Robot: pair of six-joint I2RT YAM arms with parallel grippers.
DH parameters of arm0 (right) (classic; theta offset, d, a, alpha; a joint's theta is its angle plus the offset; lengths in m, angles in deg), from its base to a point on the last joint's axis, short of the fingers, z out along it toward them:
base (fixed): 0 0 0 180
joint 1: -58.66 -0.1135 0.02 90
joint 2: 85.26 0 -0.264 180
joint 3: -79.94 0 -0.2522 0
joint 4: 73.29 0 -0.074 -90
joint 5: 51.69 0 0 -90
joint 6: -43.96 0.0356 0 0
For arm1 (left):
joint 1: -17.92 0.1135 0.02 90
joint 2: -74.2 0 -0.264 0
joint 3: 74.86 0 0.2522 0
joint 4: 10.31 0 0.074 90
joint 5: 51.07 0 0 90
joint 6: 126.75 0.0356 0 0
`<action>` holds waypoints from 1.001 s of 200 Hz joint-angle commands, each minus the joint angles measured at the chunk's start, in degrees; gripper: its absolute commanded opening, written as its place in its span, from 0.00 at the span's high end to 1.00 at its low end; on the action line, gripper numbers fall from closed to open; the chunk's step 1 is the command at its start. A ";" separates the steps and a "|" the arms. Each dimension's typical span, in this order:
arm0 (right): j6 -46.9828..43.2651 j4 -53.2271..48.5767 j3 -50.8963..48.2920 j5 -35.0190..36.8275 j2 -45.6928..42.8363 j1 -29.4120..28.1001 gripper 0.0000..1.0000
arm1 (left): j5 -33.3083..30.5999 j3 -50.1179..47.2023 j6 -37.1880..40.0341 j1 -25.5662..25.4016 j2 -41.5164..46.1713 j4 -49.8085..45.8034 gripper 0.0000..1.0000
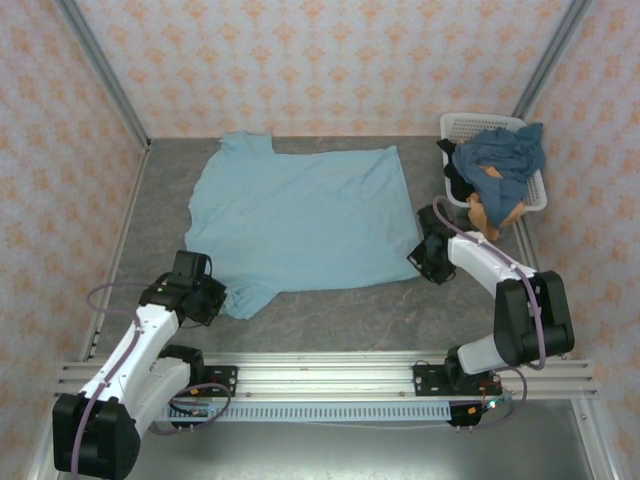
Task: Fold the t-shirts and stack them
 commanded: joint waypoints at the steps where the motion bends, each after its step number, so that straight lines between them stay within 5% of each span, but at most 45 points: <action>1: 3.42 -6.53 -2.00 4.70 -2.38 -0.63 1.00 | -1.16 -1.04 -1.93 -0.43 -1.45 -0.89 1.00; 48: 5.88 -5.20 -5.61 2.32 -2.00 -0.60 1.00 | -1.76 0.78 -0.20 -1.04 -5.75 -2.14 1.00; 87: 4.53 -6.79 -3.88 6.06 -1.99 -0.59 1.00 | -9.05 3.80 -2.20 -1.09 1.40 -15.44 1.00; 119: 4.44 -7.73 -3.67 7.11 -1.38 -0.58 1.00 | -6.21 0.18 -5.65 -1.15 6.03 -16.38 1.00; 139: 5.58 -9.36 -3.73 7.76 -1.48 -0.61 1.00 | -4.16 0.35 -6.80 -1.22 7.51 -17.63 0.74; 177: 7.25 -14.06 -1.19 10.90 -6.73 -0.31 0.58 | -9.57 13.10 -5.27 -1.65 9.75 -24.98 0.60; 200: 6.96 -14.61 1.86 12.71 -10.92 -0.32 0.50 | -10.61 18.62 -2.79 -1.54 3.16 -21.36 0.58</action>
